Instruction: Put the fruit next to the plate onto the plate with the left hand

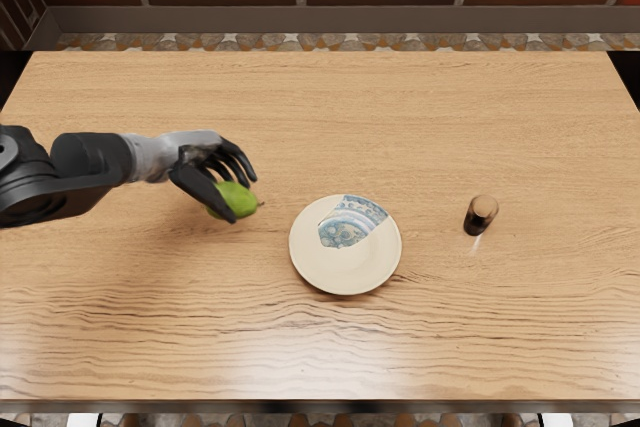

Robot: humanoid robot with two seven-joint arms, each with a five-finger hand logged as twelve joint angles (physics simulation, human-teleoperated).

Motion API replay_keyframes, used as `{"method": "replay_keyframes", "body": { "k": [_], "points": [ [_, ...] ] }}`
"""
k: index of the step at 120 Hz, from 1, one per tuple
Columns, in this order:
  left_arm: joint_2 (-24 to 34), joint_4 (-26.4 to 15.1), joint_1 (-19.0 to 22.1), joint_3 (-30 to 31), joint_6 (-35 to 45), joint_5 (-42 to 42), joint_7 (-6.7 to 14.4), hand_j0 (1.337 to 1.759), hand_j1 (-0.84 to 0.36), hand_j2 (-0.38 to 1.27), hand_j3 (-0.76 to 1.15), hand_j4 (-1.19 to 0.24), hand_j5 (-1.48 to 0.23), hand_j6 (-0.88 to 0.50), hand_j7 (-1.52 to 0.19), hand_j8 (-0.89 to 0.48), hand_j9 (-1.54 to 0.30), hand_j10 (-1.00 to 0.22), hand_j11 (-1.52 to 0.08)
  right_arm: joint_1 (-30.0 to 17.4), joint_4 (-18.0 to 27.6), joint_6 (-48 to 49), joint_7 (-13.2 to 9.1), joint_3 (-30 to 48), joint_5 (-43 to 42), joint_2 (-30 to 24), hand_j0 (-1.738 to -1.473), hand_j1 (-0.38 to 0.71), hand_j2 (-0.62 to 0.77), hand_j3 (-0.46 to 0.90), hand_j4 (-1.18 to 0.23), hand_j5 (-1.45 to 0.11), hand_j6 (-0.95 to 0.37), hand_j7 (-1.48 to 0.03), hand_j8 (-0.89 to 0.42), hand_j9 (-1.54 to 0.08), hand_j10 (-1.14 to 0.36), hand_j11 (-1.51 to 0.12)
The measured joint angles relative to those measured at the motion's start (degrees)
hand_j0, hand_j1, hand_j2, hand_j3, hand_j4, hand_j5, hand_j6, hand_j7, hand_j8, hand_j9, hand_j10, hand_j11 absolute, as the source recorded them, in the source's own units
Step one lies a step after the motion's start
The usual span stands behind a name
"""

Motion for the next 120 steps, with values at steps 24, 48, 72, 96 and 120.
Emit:
{"method": "replay_keyframes", "body": {
  "k": [24,48,72,96,120],
  "points": [
    [-0.62,0.42,-4.2,-2.16,-5.05,-6.28,0.0,1.658,-0.32,0.35,0.0,-0.61,-0.82,-0.52,-0.81,-0.45,-0.81,-0.59,-0.81,-0.01,-0.05,0.0,-0.02,-0.03,0.0,0.0,-1.658,-0.33,0.0,0.0,-0.02,-0.02,-0.02,-0.02,-0.01,-0.02,-0.01,-0.02],
    [-6.04,0.48,-5.11,-2.25,-7.13,-8.66,-0.01,1.658,-0.32,0.37,0.0,-0.62,-0.82,-0.53,-0.82,-0.46,-0.81,-0.6,-0.81,-0.02,-0.08,0.0,-0.02,-0.03,0.0,0.0,-1.658,-0.33,0.0,0.0,-0.02,-0.02,-0.01,-0.02,-0.01,-0.02,-0.01,-0.02],
    [-8.73,0.5,-4.26,-1.16,-8.23,-8.83,-0.01,1.658,-0.32,0.36,0.0,-0.62,-0.82,-0.54,-0.82,-0.46,-0.81,-0.6,-0.81,-0.04,-0.08,0.0,-0.02,-0.04,0.0,0.0,-1.658,-0.33,0.0,0.0,-0.02,-0.02,-0.01,-0.02,-0.01,-0.02,-0.01,-0.02],
    [-10.39,0.56,-4.31,0.22,-8.38,-8.75,-0.01,1.658,-0.31,0.35,0.0,-0.61,-0.8,-0.54,-0.8,-0.46,-0.79,-0.59,-0.8,-0.04,-0.08,0.0,-0.02,-0.02,0.0,0.0,-1.658,-0.33,0.0,0.0,-0.02,-0.02,-0.01,-0.02,-0.01,-0.02,-0.01,-0.02],
    [-10.76,0.72,-4.67,-0.09,-8.15,-8.86,-0.01,1.658,0.06,0.14,0.0,-0.26,-0.35,-0.24,-0.34,-0.21,-0.34,-0.26,-0.34,-0.03,-0.09,0.0,-0.01,-0.01,0.0,0.0,-1.658,-0.33,0.0,0.0,-0.02,-0.02,-0.02,-0.02,-0.01,-0.02,-0.01,-0.02]
  ]
}}
